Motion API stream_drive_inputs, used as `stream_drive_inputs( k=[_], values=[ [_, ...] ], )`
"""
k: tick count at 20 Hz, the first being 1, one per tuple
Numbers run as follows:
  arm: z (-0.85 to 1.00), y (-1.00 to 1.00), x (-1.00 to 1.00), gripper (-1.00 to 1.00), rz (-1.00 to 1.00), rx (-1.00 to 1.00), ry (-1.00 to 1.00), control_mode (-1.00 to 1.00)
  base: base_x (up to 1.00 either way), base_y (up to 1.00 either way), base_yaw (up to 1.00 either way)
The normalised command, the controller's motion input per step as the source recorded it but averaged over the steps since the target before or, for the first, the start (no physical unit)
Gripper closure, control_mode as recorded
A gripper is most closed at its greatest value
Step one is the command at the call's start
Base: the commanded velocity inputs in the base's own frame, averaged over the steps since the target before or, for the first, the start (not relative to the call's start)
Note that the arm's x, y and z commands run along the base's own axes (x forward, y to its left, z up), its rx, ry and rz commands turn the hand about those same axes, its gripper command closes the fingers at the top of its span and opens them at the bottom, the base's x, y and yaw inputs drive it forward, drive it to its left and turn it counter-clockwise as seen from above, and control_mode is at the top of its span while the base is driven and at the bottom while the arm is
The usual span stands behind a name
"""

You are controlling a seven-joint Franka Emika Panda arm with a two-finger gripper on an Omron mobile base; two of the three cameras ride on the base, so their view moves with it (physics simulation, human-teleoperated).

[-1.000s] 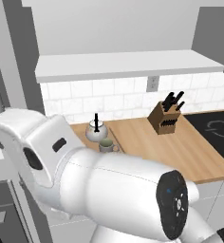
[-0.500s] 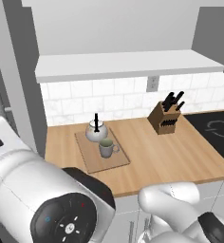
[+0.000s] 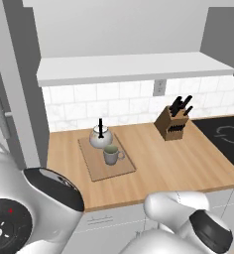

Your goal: Pick the kettle from the counter and place it on the tray. Then pick the mug from the cabinet and place it on the tray. Then close the cabinet doors.

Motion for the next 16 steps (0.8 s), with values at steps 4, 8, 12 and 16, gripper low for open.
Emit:
stream_drive_inputs(
  k=[4, 8, 12, 16],
  values=[
    [-0.19, 0.00, 0.44, -1.00, -0.07, 0.00, 0.00, -1.00, 0.00, 0.00, 0.00],
    [-0.19, -0.18, 0.37, -1.00, -0.12, 0.00, 0.00, -1.00, 0.00, 0.00, 0.00],
    [-0.10, -0.13, 0.40, -1.00, -0.11, 0.02, 0.00, -1.00, 0.00, 0.00, 0.00],
    [-0.01, -0.11, 0.23, -1.00, -0.08, 0.05, -0.04, -1.00, 0.00, 0.00, 0.00]
  ],
)
